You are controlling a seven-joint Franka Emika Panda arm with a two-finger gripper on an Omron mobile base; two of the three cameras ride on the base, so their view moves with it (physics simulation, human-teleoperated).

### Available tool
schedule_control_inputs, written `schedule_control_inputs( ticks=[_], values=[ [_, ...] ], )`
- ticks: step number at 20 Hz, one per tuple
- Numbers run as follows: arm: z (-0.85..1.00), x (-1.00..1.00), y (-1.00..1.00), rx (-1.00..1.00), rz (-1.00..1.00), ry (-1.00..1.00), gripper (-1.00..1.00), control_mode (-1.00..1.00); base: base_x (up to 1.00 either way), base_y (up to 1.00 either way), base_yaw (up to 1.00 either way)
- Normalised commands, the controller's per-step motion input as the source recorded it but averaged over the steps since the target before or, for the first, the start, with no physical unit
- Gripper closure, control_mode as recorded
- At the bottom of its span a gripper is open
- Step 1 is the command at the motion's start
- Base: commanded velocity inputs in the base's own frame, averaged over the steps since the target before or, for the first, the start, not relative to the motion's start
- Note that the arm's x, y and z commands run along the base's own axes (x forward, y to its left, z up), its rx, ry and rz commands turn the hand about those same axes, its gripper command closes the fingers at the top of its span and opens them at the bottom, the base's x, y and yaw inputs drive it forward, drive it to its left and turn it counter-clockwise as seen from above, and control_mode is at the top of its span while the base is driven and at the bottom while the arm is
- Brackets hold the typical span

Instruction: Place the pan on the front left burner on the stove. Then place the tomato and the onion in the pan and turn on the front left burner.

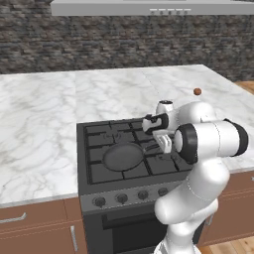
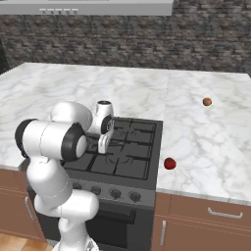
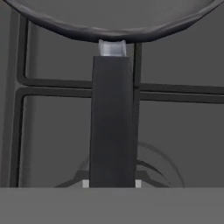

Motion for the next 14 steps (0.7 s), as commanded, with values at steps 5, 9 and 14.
schedule_control_inputs(
  ticks=[5, 9, 14],
  values=[
    [-0.35, 0.00, 0.00, -0.04, 0.00, 0.00, 1.00, -1.00, 0.00, 0.00, 0.00],
    [-0.24, 0.13, 0.00, 0.00, 0.00, 0.00, 1.00, -1.00, 0.00, 0.00, 0.00],
    [-0.10, 0.30, 0.01, 0.00, 0.00, 0.00, 1.00, -1.00, 0.00, 0.00, 0.00]
  ],
)
